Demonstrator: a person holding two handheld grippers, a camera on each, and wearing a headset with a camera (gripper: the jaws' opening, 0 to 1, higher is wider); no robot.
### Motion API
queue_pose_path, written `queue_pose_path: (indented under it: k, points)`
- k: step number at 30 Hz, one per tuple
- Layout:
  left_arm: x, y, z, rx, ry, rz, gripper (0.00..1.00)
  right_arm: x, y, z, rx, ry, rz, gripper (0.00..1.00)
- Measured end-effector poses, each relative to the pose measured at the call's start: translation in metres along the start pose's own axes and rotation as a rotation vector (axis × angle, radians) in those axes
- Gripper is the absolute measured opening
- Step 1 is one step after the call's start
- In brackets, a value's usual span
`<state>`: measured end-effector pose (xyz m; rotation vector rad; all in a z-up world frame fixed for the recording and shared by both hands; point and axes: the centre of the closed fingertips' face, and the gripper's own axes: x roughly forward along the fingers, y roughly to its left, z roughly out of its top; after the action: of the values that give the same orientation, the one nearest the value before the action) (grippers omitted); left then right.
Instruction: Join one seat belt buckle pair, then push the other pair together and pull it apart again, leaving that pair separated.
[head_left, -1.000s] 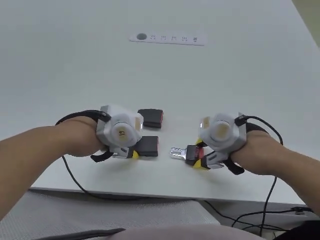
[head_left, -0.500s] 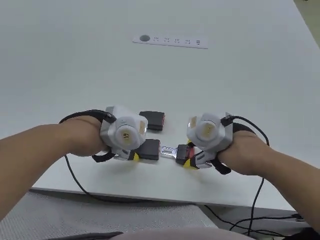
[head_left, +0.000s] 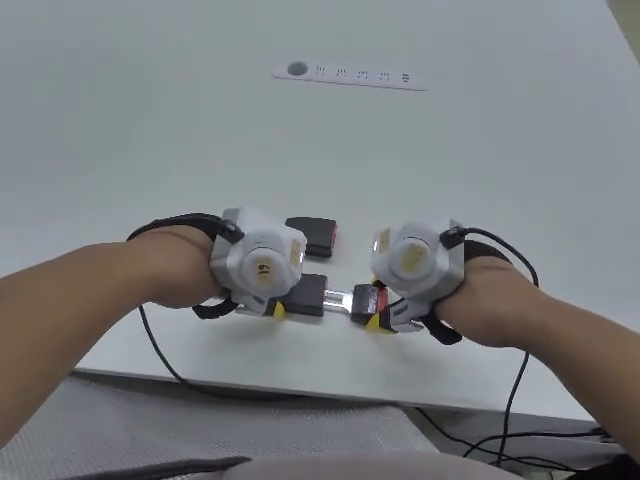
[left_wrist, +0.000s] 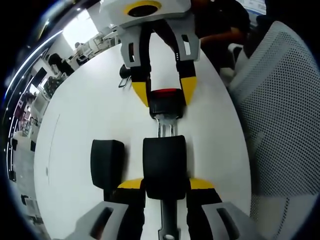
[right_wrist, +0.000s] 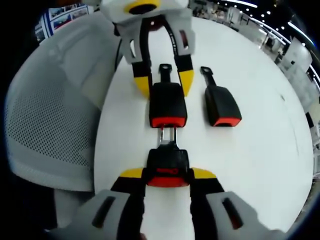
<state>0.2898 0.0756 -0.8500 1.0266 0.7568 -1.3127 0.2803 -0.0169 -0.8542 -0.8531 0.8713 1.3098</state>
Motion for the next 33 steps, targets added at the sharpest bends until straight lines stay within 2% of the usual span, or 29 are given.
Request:
queue_pose_path:
  k: [7, 9, 11, 17, 21, 22, 27, 33]
  points:
    - [0.001, 0.000, 0.000, 0.006, -0.005, -0.003, 0.32, 0.004, 0.000, 0.008, -0.001, -0.029, 0.009, 0.34]
    - [0.001, 0.000, 0.000, 0.006, -0.007, -0.007, 0.32, 0.005, 0.000, 0.007, -0.010, -0.018, 0.010, 0.33]
    - [0.001, 0.000, 0.000, 0.013, -0.006, -0.009, 0.32, 0.005, -0.001, 0.007, -0.014, -0.029, 0.010, 0.33]
    - [0.001, 0.000, 0.000, 0.016, 0.003, -0.008, 0.32, 0.007, 0.000, 0.012, 0.003, -0.054, 0.018, 0.31]
    - [0.001, 0.001, -0.002, 0.000, -0.016, -0.003, 0.32, 0.012, 0.001, 0.022, -0.002, -0.056, 0.011, 0.31]
    - [0.001, 0.001, -0.002, -0.020, -0.020, 0.003, 0.32, 0.013, 0.001, 0.023, 0.000, -0.054, 0.012, 0.31]
    - [0.001, 0.002, -0.001, -0.012, -0.027, -0.001, 0.32, 0.012, 0.001, 0.023, 0.003, -0.056, 0.018, 0.31]
    - [0.002, 0.002, 0.000, 0.001, -0.014, -0.017, 0.32, 0.013, 0.000, 0.022, 0.004, -0.039, 0.018, 0.31]
